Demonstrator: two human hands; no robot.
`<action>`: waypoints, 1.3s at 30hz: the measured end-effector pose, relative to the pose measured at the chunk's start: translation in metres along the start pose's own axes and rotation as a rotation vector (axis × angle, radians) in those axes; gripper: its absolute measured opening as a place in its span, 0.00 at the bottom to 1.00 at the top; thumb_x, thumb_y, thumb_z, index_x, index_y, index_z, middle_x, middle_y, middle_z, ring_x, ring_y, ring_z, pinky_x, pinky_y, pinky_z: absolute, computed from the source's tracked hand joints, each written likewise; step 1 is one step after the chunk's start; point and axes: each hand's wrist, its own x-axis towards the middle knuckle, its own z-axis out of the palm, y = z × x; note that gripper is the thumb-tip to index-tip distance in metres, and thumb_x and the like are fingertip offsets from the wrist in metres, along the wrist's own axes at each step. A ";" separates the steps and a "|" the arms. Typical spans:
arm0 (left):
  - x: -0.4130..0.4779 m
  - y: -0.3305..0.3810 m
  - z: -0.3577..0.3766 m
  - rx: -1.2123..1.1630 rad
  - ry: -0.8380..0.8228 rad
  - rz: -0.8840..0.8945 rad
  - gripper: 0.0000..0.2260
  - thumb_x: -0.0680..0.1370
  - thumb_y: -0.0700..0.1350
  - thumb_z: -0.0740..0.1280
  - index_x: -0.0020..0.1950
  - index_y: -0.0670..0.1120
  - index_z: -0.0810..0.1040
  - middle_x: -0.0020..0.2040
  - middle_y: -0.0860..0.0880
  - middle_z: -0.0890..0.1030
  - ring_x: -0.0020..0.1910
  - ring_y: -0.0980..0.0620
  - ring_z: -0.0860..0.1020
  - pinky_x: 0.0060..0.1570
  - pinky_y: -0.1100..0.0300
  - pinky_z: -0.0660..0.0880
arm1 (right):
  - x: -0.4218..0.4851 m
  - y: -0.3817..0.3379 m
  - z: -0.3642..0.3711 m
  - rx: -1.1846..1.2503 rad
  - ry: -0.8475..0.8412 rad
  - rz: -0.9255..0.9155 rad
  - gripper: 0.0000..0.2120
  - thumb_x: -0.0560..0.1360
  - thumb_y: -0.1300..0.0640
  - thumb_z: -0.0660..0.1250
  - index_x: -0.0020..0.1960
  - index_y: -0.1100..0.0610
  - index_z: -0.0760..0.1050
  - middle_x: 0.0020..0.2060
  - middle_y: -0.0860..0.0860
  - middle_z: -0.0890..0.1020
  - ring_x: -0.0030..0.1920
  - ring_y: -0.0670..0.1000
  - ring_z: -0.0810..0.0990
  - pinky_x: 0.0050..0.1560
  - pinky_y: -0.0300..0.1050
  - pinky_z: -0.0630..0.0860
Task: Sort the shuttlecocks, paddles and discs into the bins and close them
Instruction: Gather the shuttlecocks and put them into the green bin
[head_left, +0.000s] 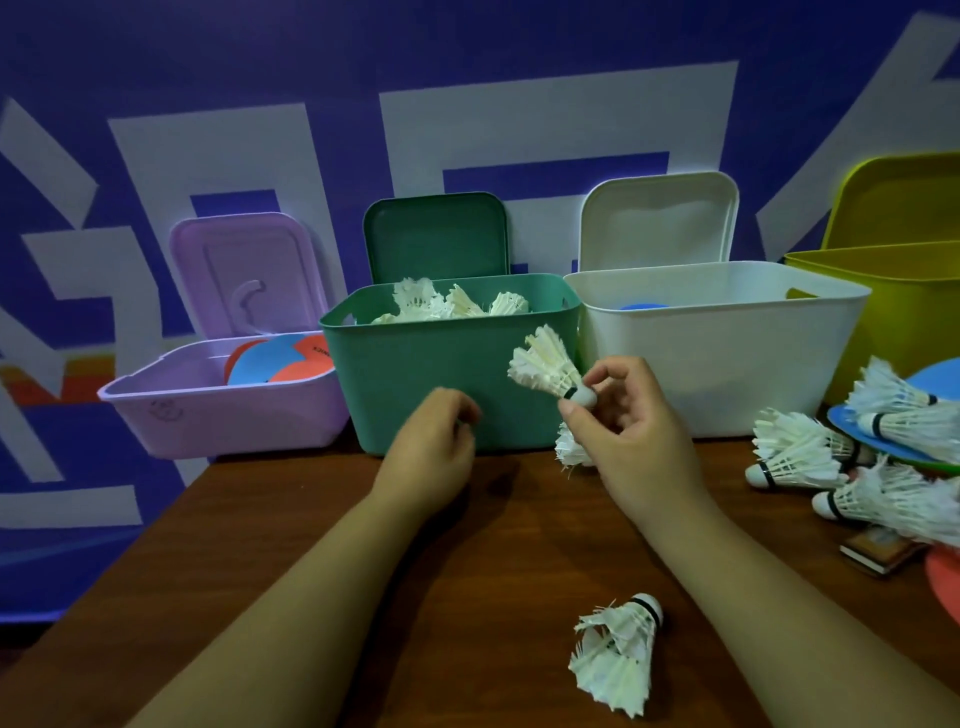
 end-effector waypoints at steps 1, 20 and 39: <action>0.000 0.003 0.004 0.013 -0.079 0.040 0.09 0.80 0.40 0.63 0.56 0.52 0.76 0.52 0.56 0.75 0.50 0.57 0.74 0.53 0.56 0.75 | 0.004 -0.003 0.000 -0.007 0.041 -0.013 0.11 0.79 0.54 0.74 0.55 0.43 0.74 0.43 0.46 0.81 0.42 0.49 0.82 0.42 0.50 0.83; -0.002 0.007 0.010 0.027 -0.356 0.173 0.09 0.80 0.45 0.63 0.58 0.56 0.76 0.55 0.59 0.75 0.53 0.56 0.76 0.55 0.50 0.77 | 0.089 -0.015 0.000 -0.381 0.118 -0.098 0.12 0.81 0.58 0.66 0.55 0.46 0.86 0.51 0.42 0.83 0.46 0.39 0.79 0.48 0.28 0.73; -0.007 0.041 0.046 -0.065 -0.478 0.204 0.25 0.82 0.40 0.65 0.77 0.60 0.72 0.75 0.62 0.72 0.70 0.61 0.68 0.75 0.55 0.65 | 0.034 0.060 -0.046 -0.845 -0.359 0.065 0.11 0.78 0.52 0.70 0.59 0.39 0.80 0.50 0.44 0.72 0.60 0.51 0.72 0.63 0.53 0.74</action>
